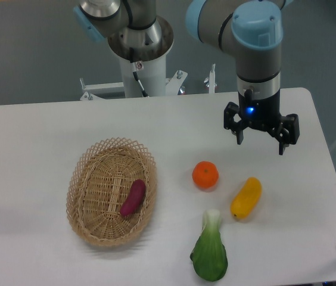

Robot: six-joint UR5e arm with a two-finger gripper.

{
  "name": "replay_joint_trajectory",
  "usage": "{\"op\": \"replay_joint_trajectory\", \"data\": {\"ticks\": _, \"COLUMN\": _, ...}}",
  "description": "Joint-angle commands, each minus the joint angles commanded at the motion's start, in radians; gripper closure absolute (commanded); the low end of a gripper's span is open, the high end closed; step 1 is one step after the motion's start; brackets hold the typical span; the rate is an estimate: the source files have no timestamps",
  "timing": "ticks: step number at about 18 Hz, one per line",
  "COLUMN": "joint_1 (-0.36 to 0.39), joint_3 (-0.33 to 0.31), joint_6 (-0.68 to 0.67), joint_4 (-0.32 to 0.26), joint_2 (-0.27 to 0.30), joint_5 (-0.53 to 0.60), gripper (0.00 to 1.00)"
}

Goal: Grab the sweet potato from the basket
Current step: 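Move the open gripper over the basket above the purple sweet potato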

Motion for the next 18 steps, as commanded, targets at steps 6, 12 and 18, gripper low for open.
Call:
{"op": "replay_joint_trajectory", "data": {"ticks": 6, "joint_1": -0.008, "joint_3": -0.011, "joint_6": -0.003, "joint_4": -0.002, "joint_2": -0.008, "joint_5": 0.002, "gripper": 0.0}}
{"op": "replay_joint_trajectory", "data": {"ticks": 12, "joint_1": -0.02, "joint_3": -0.122, "joint_6": -0.139, "joint_4": 0.061, "joint_2": -0.009, "joint_5": -0.052, "gripper": 0.0}}
{"op": "replay_joint_trajectory", "data": {"ticks": 18, "joint_1": -0.139, "joint_3": -0.21, "joint_6": -0.375, "joint_4": 0.048, "joint_2": 0.011, "joint_5": -0.061, "gripper": 0.0}}
